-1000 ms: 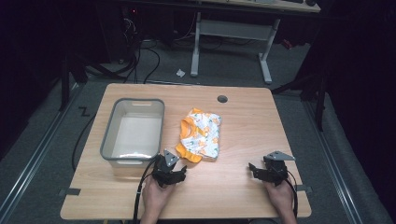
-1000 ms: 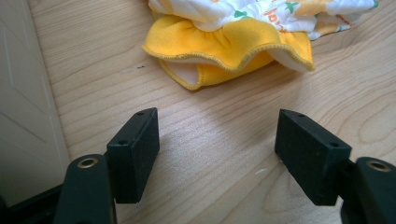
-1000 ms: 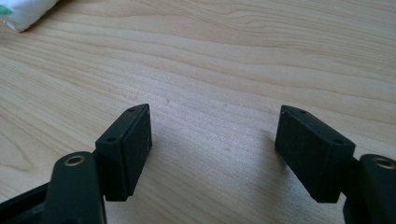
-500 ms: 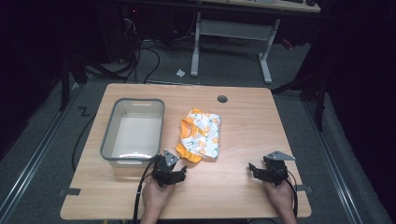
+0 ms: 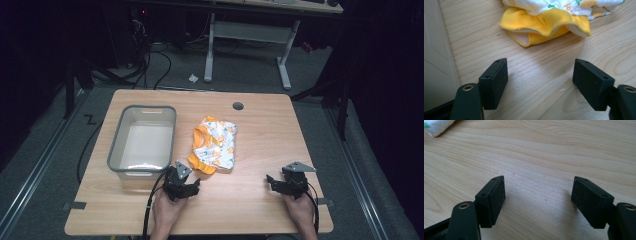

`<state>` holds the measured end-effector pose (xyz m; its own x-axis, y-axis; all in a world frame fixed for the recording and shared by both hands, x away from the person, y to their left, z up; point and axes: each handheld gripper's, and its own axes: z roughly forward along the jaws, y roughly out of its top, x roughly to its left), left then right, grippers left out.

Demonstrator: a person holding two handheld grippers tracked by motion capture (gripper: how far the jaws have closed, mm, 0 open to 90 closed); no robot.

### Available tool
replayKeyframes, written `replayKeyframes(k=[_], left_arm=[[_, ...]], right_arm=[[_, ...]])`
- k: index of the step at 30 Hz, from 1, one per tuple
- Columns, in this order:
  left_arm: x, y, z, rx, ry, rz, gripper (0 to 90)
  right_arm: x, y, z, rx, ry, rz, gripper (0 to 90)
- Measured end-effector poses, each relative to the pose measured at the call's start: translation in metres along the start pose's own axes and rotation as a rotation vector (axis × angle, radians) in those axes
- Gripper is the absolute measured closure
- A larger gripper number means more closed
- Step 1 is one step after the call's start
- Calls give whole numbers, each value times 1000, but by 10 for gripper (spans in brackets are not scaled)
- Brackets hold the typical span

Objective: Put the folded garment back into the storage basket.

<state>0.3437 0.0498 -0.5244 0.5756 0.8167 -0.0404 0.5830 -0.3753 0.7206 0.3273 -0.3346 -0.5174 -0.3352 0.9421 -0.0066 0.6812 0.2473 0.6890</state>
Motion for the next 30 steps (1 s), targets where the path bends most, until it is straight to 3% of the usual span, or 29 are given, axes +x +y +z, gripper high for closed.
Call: replayKeyframes(k=[12, 22, 24, 30], left_arm=[[-4, -2, -2, -9, 14, 24, 296], [-13, -1, -6, -17, -29, 64, 303], [-15, 1, -11, -38, -43, 50, 303], [-18, 7, -14, -39, -45, 21, 317]], right_arm=[[0, 0, 0, 1, 1, -2, 274], [0, 0, 0, 1, 3, -4, 274], [0, 0, 0, 1, 3, -4, 274], [0, 0, 0, 1, 3, -5, 274]])
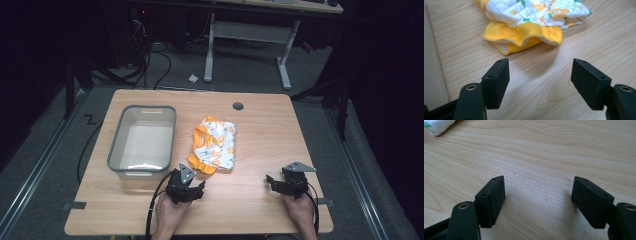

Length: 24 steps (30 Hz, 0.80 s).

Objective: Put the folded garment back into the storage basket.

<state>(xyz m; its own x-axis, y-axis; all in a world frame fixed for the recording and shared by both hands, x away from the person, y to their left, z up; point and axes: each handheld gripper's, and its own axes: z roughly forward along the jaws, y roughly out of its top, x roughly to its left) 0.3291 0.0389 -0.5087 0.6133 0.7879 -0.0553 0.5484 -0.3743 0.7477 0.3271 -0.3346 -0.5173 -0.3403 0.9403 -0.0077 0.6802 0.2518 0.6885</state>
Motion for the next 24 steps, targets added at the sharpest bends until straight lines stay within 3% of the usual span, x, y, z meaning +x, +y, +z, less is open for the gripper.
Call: replayKeyframes(k=[14, 24], left_arm=[[-7, 8, -2, -37, -15, 5, 319], [-7, 15, -1, -11, -41, -20, 331]], right_arm=[[0, 0, 0, 0, 0, 0, 274], [0, 0, 0, 0, 0, 0, 274]])
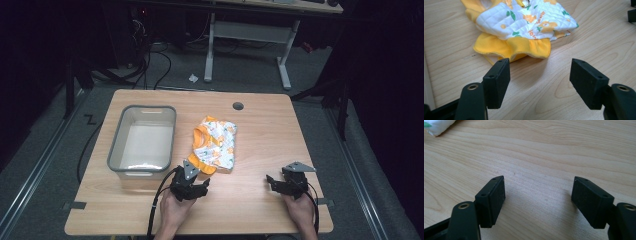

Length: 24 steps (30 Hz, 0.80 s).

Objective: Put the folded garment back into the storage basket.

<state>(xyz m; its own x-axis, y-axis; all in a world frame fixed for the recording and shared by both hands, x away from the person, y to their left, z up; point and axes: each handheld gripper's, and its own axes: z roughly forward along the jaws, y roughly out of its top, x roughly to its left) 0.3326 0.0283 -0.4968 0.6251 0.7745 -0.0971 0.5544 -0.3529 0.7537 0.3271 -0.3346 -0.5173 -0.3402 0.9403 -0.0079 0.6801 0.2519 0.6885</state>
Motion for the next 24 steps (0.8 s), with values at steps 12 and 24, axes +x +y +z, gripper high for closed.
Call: replayKeyframes(k=[12, 24], left_arm=[[4, 9, 1, -14, -19, -27, 323], [8, 24, 6, -9, -20, -31, 301]], right_arm=[[0, 0, 0, 0, 0, 0, 274], [0, 0, 0, 0, 0, -1, 274]])
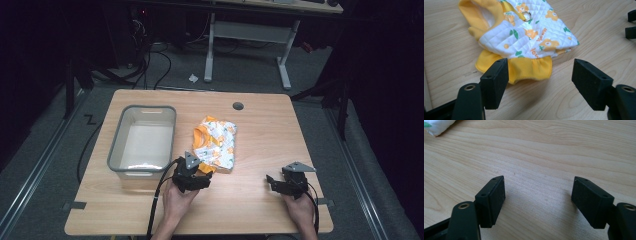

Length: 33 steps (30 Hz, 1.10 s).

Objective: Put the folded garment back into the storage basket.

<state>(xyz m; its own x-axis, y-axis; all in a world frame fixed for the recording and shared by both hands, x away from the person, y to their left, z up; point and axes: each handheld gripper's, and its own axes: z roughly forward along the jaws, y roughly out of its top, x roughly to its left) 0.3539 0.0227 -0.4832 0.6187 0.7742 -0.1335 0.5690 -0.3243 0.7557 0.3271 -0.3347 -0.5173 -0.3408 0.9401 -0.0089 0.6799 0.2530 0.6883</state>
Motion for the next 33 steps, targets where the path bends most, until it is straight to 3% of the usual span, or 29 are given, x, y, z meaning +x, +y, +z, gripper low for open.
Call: replayKeyframes(k=[6, 17, 20, 28, 33], left_arm=[[3, 6, 4, -18, 2, -7, 300], [6, 16, 10, -7, 9, -16, 301], [11, 18, 15, 28, -1, -49, 328], [14, 29, 17, 33, 2, -44, 277], [19, 34, 25, 67, 0, -57, 222]], right_arm=[[0, 0, 0, 0, 0, 0, 274], [0, 0, 0, 0, 0, -1, 274], [0, 0, 0, 0, 0, -1, 274], [0, 0, 0, 0, 0, -1, 274], [0, 0, 0, -1, 0, -1, 274]])
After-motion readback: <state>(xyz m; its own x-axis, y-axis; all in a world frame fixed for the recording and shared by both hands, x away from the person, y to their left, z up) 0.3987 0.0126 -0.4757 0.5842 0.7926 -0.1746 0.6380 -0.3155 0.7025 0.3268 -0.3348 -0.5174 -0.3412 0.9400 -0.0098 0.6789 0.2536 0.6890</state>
